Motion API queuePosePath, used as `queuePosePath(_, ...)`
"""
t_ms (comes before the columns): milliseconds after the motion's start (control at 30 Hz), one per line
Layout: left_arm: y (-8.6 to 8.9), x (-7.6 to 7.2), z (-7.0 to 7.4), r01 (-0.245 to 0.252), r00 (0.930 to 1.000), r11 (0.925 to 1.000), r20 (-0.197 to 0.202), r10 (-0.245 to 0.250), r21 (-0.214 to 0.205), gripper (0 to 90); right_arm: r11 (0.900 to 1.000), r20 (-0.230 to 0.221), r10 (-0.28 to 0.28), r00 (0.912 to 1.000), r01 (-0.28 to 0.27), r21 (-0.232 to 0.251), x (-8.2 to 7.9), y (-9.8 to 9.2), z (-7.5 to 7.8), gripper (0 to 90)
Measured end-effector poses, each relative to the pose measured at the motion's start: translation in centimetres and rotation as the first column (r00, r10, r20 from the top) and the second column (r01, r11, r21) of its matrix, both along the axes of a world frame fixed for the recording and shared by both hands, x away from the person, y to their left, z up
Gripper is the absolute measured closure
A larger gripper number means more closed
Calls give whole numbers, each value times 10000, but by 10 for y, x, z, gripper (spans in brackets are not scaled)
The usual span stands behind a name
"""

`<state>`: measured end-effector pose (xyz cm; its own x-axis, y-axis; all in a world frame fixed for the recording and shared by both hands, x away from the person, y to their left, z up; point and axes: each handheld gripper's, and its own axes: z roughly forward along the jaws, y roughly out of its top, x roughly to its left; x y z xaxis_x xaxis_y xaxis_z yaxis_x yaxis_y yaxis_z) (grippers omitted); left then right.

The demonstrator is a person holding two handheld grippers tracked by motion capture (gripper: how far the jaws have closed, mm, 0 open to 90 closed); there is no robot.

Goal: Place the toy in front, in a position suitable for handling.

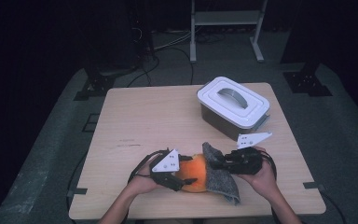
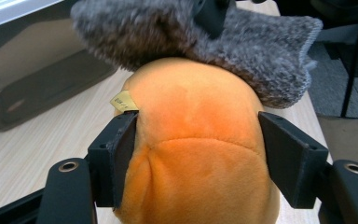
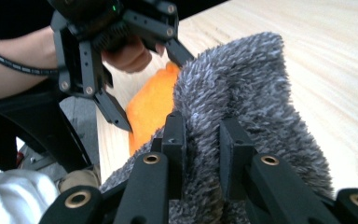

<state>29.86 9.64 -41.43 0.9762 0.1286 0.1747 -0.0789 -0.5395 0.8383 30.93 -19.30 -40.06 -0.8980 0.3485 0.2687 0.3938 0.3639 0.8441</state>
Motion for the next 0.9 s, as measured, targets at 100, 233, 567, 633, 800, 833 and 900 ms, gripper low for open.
queuePosePath(100, 2, 2, 1, -4, 9996, 10000, -266, 2, -84, 292, 9999, -171, -20, 9999, 18, -147, 1, -2, -5, 745)
queuePosePath(233, 1, 8, 4, -366, 9922, 9985, -1207, 315, -405, 178, 9992, -96, 219, 9997, -223, -336, -2, -1, -5, 745)
queuePosePath(567, 4, 5, 2, -342, 9958, 9994, -856, 338, -30, 417, 9986, -199, 121, 9997, -131, -505, 0, -4, -7, 745)
queuePosePath(633, 5, 5, 2, -318, 9957, 9995, -876, 311, -73, 422, 9981, -292, -82, 9995, 64, -615, 3, -9, -10, 745)
queuePosePath(800, 4, 4, 3, -281, 9984, 9995, -490, 275, -121, 439, 9997, -171, -135, 9998, 132, -190, 2, -11, -5, 745)
queuePosePath(833, 4, 3, 4, -279, 9989, 9995, -384, 273, -167, 441, 9999, -95, -104, 9999, 103, -118, 1, -9, -3, 745)
queuePosePath(900, 4, 2, 5, -294, 9994, 9994, -168, 290, -197, 444, 9999, 52, -74, 10000, 74, -138, 0, -6, 0, 745)
